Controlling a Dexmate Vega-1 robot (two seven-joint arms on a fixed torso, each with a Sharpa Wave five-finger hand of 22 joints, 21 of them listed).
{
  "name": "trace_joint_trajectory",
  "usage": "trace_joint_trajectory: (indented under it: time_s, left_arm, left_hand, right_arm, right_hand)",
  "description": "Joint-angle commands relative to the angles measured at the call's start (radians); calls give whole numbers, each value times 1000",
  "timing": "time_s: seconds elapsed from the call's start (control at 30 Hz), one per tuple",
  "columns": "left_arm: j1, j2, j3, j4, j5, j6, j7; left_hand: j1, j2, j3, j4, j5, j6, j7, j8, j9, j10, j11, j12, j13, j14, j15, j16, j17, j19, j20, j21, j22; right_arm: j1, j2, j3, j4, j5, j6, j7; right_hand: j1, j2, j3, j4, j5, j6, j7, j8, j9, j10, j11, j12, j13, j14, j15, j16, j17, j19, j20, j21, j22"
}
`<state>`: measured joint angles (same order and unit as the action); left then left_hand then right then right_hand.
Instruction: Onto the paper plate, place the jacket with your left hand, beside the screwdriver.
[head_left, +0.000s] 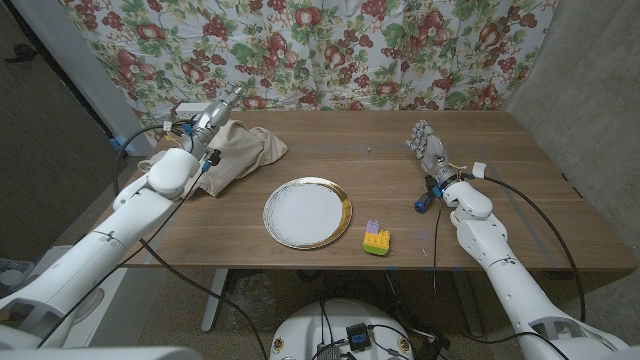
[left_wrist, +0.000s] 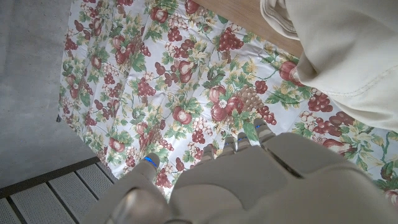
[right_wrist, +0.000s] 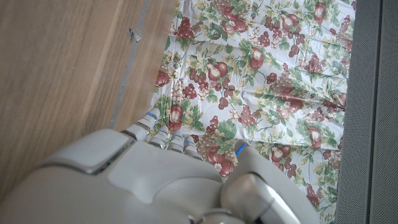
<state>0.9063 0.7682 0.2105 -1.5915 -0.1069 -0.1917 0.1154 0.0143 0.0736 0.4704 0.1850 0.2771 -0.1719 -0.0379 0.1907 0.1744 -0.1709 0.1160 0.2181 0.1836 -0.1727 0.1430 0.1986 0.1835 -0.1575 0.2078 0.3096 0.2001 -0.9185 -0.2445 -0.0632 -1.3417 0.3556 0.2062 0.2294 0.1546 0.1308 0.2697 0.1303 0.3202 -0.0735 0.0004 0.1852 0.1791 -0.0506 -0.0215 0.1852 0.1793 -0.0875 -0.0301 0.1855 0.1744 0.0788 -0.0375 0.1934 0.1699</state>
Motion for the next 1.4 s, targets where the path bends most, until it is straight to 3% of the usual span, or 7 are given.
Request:
trace_joint_trajectory:
  time_s: [0.03, 0.5, 0.87, 1.17, 1.4]
  left_arm:
    - [8, 49, -11, -38, 59, 36, 14]
    - [18, 93, -22, -77, 154, 84, 61]
    - [9, 141, -6, -100, 264, 132, 84]
    - [13, 153, -10, -102, 285, 147, 94]
    - [14, 203, 17, -138, 426, 201, 134]
  left_hand:
    - [5, 100, 4, -2, -2, -33, -8, -2, 5, -56, -7, -4, 3, -60, -3, -2, 3, -10, 4, -7, 3]
    - [3, 98, 5, -1, -5, -38, -8, -4, 5, -68, -8, -9, 4, -61, -3, -3, 3, -13, 4, -9, 4]
    - [0, 96, 6, -1, -9, -41, -11, -5, 6, -68, -13, -10, 4, -59, -4, -4, 4, -47, 4, -24, 3]
    - [-1, 95, 6, 0, -11, -43, -11, -6, 6, -66, -19, -10, 4, -57, -5, -3, 4, -48, 5, -25, 4]
    - [-3, 95, 6, 0, -12, -44, -12, -6, 6, -65, -17, -10, 4, -56, -6, -3, 4, -49, 6, -26, 4]
  right_arm:
    - [-1, 3, 0, 4, 2, 2, 0]
    - [2, 4, 0, 13, 1, 13, 4]
    - [1, 6, 1, 15, 3, 14, 3]
    - [-2, 8, 1, 13, 4, 11, -2]
    - [-3, 11, 1, 15, 4, 13, -3]
  right_hand:
    - [4, 17, 8, 3, -2, 2, 1, 4, 3, -1, -1, 1, 1, -3, -1, 2, 3, 13, -40, 2, 3]
    - [4, 16, 9, 4, -3, 3, 3, 4, 3, -1, 0, 1, 1, -3, 0, 2, 3, 13, -39, 2, 3]
    - [4, 16, 10, 4, -4, 3, 4, 4, 3, -1, 1, 1, 1, -3, 1, 2, 3, 13, -40, 2, 3]
    - [4, 16, 11, 4, -5, 3, 5, 4, 3, -1, 3, 1, 1, -3, 1, 2, 3, 13, -39, 2, 3]
    - [4, 15, 11, 4, -6, 3, 5, 4, 3, -1, 4, 1, 1, -2, 2, 2, 3, 13, -39, 2, 3]
